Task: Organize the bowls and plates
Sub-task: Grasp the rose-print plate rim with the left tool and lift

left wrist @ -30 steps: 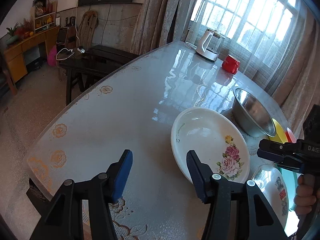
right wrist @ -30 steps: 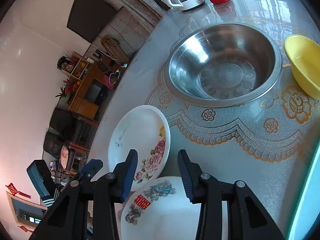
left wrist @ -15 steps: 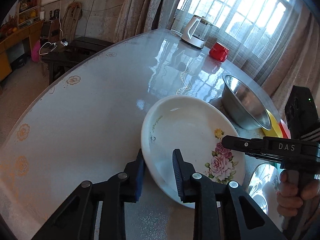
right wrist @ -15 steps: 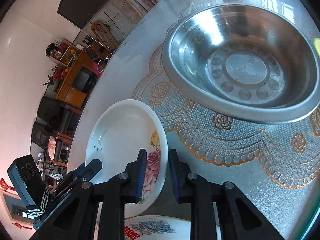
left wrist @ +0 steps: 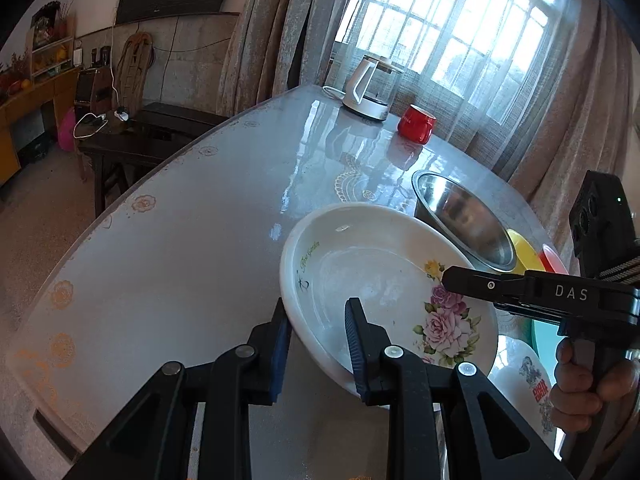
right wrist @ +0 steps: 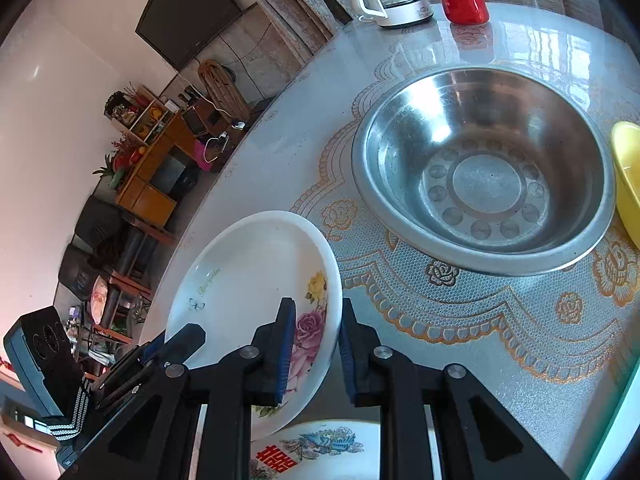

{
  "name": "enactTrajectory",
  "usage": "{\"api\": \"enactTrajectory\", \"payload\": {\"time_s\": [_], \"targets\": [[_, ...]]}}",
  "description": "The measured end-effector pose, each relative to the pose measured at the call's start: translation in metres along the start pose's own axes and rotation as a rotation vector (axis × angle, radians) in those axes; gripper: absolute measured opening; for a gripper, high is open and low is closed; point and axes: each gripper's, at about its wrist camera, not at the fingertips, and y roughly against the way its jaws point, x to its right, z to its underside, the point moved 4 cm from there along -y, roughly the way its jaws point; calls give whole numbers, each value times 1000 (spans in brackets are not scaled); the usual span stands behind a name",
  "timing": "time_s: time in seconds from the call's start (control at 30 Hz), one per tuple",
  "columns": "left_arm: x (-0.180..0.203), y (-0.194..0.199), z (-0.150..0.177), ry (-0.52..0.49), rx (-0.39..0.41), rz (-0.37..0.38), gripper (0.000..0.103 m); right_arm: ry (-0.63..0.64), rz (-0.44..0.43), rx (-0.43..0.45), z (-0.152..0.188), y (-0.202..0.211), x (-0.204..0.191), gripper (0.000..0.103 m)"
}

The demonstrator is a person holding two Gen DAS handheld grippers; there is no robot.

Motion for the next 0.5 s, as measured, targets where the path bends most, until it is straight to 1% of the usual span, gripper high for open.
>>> {"api": "enactTrajectory", "payload": {"time_s": [0.17, 0.3, 0.5], "targets": [[27, 18, -5, -45, 34, 43, 27, -6, -18, 63, 10, 38, 11, 21], [56, 29, -5, -82, 47, 89, 27, -23, -25, 114, 21, 70, 20, 21], [115, 28, 6, -181, 8, 165, 27, -86, -2, 181, 47, 121, 56, 21]]}}
